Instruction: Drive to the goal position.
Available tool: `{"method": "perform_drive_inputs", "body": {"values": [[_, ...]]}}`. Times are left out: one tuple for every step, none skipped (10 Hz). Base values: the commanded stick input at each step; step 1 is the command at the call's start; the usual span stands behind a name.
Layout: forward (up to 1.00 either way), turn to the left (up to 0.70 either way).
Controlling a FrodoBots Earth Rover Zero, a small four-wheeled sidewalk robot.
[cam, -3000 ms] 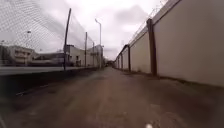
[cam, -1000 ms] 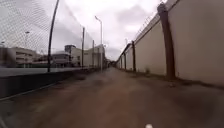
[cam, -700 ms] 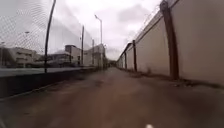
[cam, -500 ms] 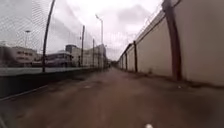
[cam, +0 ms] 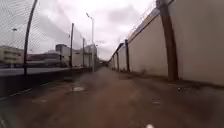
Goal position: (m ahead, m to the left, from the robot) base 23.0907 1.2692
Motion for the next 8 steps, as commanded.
{"method": "perform_drive_inputs", "body": {"values": [[0.7, 0.0], [0.7, 0.0], [0.7, 0.0], [0.7, 0.0], [0.7, 0.0], [0.7, 0.0], [0.7, 0.0], [0.7, 0.0]]}}
